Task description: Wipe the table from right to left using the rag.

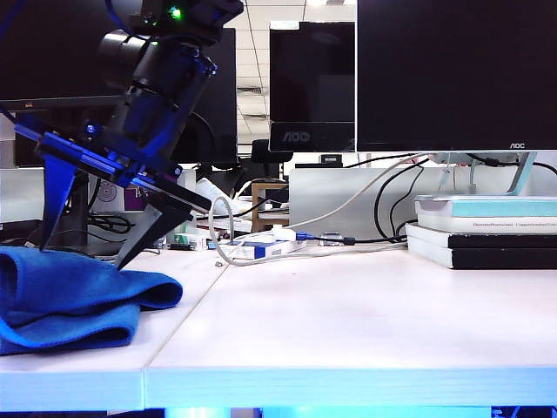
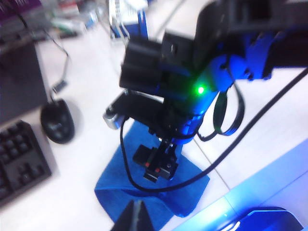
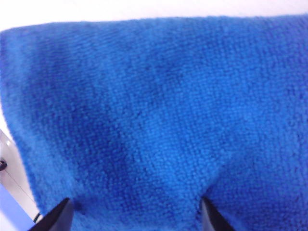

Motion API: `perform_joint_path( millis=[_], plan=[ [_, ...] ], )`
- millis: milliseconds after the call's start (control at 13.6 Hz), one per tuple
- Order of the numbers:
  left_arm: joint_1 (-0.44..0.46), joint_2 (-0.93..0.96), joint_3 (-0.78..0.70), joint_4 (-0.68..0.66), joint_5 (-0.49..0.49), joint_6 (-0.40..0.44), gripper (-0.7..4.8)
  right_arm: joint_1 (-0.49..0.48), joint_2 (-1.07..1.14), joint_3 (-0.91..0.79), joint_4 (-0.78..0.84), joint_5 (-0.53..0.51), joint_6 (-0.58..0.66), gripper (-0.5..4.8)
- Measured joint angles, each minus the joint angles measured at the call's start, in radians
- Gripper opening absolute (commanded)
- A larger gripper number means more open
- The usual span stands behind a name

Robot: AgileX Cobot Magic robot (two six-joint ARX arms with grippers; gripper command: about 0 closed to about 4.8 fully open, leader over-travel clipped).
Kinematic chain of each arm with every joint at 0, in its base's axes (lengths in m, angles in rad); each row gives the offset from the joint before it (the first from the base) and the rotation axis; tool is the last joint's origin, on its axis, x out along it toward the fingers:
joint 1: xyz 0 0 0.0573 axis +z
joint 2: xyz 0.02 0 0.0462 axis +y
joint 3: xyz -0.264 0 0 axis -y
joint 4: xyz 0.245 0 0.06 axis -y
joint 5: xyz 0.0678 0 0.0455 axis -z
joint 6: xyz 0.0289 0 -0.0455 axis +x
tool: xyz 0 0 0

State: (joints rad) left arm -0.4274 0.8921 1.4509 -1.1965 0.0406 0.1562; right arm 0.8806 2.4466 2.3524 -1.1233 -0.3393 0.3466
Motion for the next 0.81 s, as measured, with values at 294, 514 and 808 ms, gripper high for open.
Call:
perform_joint_path(
  millis=[294,514,808],
  plan=[
    [0.143,0.003,-0.125,0.052,0.099,-0.051,-0.06,0.001,0.0,0.0,-0.005,0.0,-0.021,3.42],
    [0.343,0.033,-0.142,0.101,0.351,-0.063,-0.05,0.0,0.0,0.0,-0.005,-0.001,-0.027,3.42],
    [0.431,0.054,-0.192,0.161,0.415,-0.104,-0.06,0.001,0.0,0.0,-0.013,0.0,-0.027,3.42]
  ],
)
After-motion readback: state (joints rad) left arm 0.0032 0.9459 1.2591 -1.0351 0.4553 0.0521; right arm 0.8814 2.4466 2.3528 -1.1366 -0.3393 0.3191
